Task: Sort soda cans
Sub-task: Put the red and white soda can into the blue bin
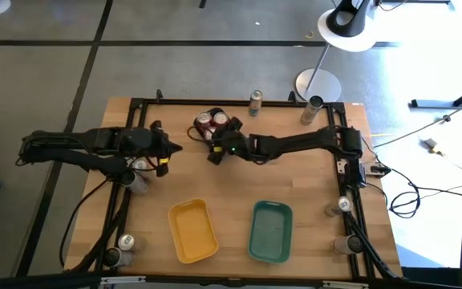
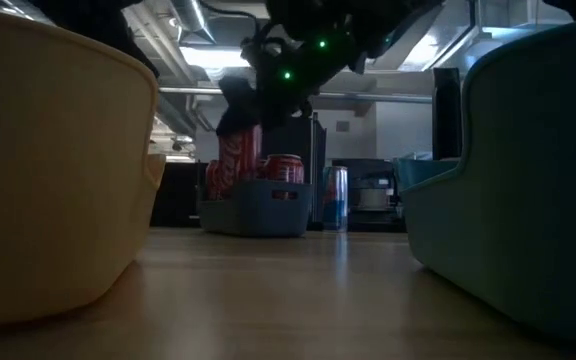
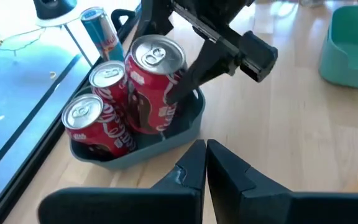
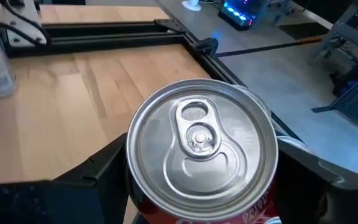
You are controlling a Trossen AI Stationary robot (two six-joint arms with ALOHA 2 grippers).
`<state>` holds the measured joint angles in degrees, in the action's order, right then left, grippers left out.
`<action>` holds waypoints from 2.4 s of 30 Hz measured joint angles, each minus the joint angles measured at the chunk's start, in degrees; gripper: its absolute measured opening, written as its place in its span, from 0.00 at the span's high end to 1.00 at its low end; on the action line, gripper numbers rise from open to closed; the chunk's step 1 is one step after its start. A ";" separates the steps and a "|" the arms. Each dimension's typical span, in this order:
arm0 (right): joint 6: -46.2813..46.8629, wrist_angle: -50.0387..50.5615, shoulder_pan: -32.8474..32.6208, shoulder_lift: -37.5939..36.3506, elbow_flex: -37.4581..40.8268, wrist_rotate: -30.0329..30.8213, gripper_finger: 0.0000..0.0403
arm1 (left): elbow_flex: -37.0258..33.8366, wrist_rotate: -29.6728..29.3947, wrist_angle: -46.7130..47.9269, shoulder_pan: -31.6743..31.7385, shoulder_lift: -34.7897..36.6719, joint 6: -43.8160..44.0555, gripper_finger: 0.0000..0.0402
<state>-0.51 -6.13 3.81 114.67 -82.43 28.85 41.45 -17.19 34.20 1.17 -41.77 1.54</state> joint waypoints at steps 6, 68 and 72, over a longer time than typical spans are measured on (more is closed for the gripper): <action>0.04 0.62 -0.02 2.70 -0.15 0.11 0.29 | 0.00 0.00 -0.18 0.00 -0.63 -0.02 0.98; -0.09 -0.86 -0.06 6.24 -0.04 1.19 0.13 | 0.00 0.02 1.23 -0.02 -0.71 1.33 0.98; 0.00 -0.68 -0.09 6.25 -0.04 1.70 0.02 | 0.00 0.02 1.22 -0.02 -0.69 1.36 0.98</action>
<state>-0.52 -6.80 3.73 120.92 -82.48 30.55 41.45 -17.17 35.42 1.15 -42.46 2.90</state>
